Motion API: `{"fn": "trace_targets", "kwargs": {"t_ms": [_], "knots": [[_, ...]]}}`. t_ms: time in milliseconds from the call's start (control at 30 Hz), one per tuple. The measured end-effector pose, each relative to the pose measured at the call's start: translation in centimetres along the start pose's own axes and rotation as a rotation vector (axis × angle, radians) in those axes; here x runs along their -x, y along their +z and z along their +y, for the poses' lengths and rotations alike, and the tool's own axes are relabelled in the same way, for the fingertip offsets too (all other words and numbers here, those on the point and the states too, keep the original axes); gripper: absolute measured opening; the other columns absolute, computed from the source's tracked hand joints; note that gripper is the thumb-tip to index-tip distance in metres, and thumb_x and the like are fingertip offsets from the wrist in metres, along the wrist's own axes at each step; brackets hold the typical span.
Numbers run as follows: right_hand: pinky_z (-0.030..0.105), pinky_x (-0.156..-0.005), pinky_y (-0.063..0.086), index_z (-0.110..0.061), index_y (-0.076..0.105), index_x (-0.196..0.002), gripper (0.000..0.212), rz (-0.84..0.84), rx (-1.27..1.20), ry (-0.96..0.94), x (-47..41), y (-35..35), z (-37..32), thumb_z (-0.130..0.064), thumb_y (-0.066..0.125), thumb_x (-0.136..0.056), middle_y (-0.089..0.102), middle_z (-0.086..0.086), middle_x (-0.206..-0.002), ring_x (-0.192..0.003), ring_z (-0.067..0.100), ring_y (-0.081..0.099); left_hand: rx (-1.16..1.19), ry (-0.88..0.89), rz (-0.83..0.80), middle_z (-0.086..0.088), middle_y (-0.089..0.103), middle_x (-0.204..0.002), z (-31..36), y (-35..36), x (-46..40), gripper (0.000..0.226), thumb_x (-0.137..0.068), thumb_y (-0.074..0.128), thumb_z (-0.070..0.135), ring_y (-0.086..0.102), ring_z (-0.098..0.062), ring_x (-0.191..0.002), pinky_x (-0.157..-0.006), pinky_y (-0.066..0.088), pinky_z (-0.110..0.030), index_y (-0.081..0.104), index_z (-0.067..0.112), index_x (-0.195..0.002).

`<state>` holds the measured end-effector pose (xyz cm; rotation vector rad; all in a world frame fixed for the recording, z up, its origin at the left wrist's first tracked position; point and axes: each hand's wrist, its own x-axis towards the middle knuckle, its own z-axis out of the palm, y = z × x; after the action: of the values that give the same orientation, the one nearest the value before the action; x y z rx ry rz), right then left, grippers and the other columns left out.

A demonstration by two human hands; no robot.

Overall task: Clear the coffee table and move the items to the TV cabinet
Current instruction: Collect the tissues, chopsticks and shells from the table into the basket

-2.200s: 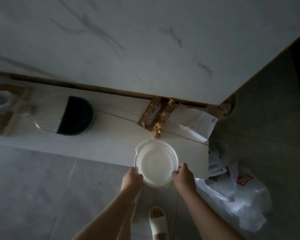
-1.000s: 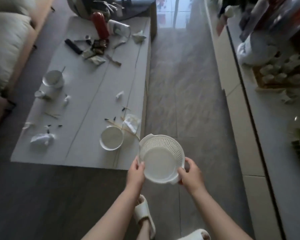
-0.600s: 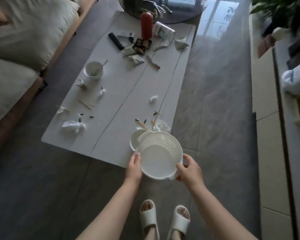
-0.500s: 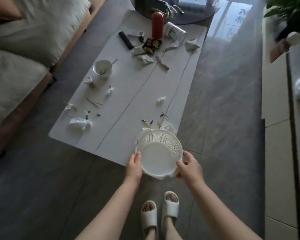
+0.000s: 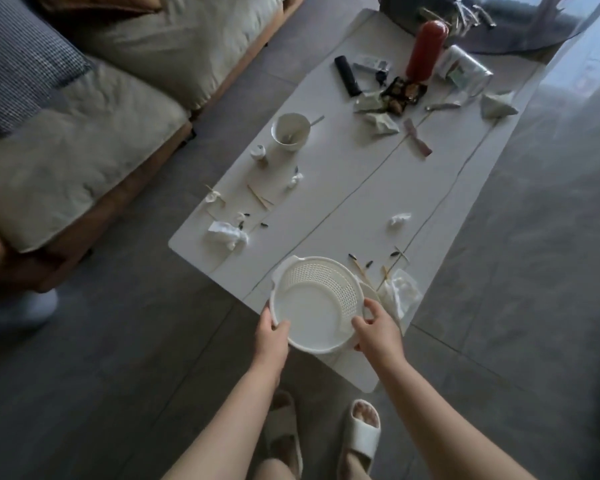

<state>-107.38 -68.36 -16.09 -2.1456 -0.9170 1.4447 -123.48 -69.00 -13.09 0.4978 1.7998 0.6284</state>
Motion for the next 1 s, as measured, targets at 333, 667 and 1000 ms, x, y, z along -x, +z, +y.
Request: {"fn": "trace_targets", "kwargs": {"t_ms": [333,667,1000], "knots": [[0.018,-0.046,0.050,-0.018,0.047,-0.135,0.048,-0.086,0.078,0.013,-3.5,9.5,-6.4,-0.014,0.054,-0.087,0.057,0.000,-0.087,-0.066,0.013,0.060,0.030,-0.082,-0.010,-0.004,0.057,-0.117,1.9,-8.5,-8.6,0.038,-0.095,0.044,0.011,0.055,-0.021,-0.105,-0.096,0.047,-0.043,0.044,0.022,-0.132],[0.025,-0.051,0.055,-0.018,0.045,-0.133,0.045,-0.109,0.115,0.105,-5.8,21.3,-11.7,-0.017,0.053,-0.089,0.061,0.001,-0.088,-0.072,0.020,0.064,0.017,-0.157,-0.048,-0.009,0.056,-0.121,4.7,-18.6,-17.9,0.035,-0.095,0.050,0.018,0.056,-0.023,-0.107,-0.097,0.048,-0.043,0.043,0.020,-0.129],[0.019,-0.052,0.052,-0.018,0.051,-0.129,0.036,-0.158,0.114,0.090,-9.5,28.3,-15.3,-0.031,0.049,-0.095,0.060,-0.005,-0.092,-0.077,0.013,0.064,0.017,-0.153,0.051,-0.013,0.052,-0.123,6.9,-23.2,-24.3,0.051,-0.089,0.039,-0.001,0.051,-0.026,-0.109,-0.098,0.047,-0.046,0.035,0.011,-0.139]]}}
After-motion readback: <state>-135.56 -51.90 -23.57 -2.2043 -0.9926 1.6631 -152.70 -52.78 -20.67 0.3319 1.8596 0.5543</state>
